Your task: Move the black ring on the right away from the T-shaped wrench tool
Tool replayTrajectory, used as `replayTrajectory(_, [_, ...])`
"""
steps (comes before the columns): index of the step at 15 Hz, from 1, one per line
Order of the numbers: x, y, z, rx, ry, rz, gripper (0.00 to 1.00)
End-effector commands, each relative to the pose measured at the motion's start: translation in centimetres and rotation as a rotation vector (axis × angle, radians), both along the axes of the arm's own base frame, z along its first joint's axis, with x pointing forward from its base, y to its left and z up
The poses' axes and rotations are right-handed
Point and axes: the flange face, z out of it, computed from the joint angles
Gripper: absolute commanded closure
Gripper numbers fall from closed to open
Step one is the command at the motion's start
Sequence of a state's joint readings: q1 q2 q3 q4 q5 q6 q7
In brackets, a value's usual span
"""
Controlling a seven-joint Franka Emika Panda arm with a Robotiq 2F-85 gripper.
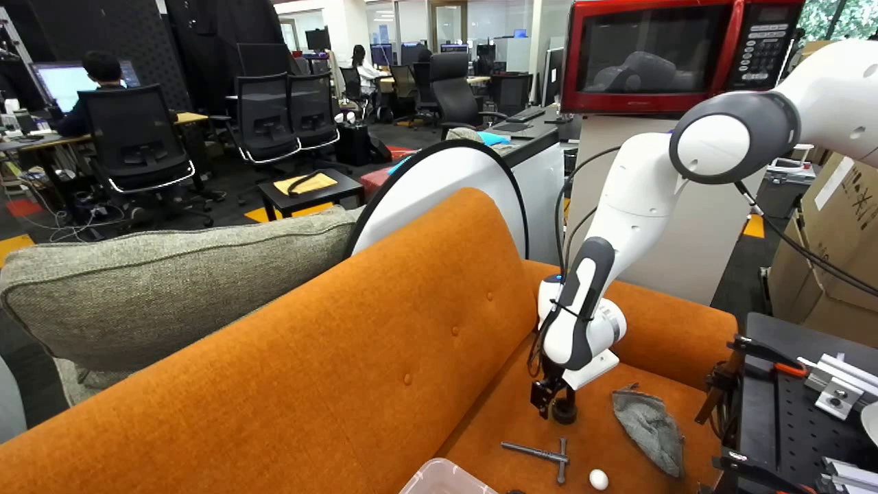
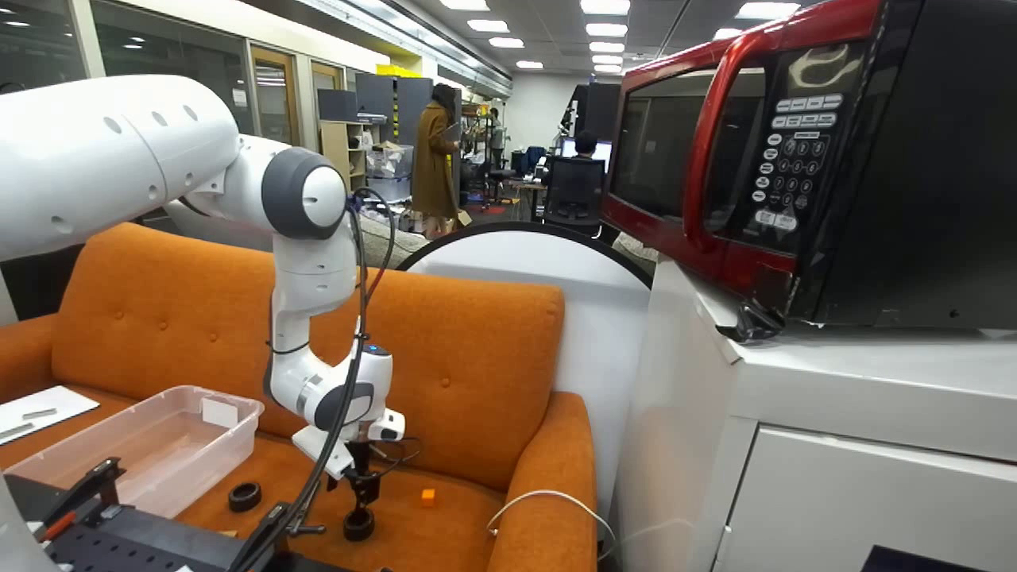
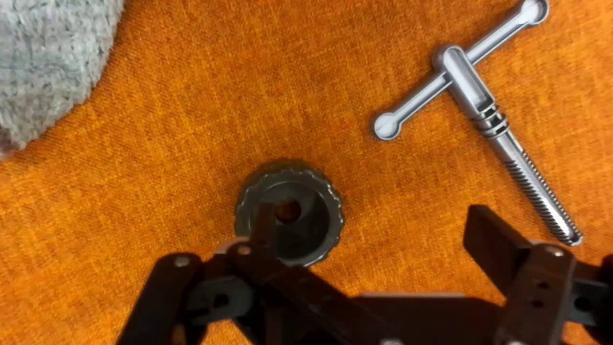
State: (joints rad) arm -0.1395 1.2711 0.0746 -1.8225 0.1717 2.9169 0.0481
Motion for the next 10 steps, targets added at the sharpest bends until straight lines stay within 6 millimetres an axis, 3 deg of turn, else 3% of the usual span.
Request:
replayTrajectory(1, [0.8, -0.2, -2.3, 0.017, 0.004, -0.030, 0.00])
replayTrajectory(7, [1.5, -0.1, -4.0, 0.013, -0.010, -0.035, 0.00])
replayTrajectory(8, [1.5, -0.1, -4.2, 0.014, -0.012, -0.036, 0.25])
replayTrajectory(9, [1.6, -0.2, -4.2, 0.013, -0.015, -0.039, 0.26])
replayTrajectory(10, [1.6, -0.4, -4.1, 0.010, -0.016, -0.041, 0.34])
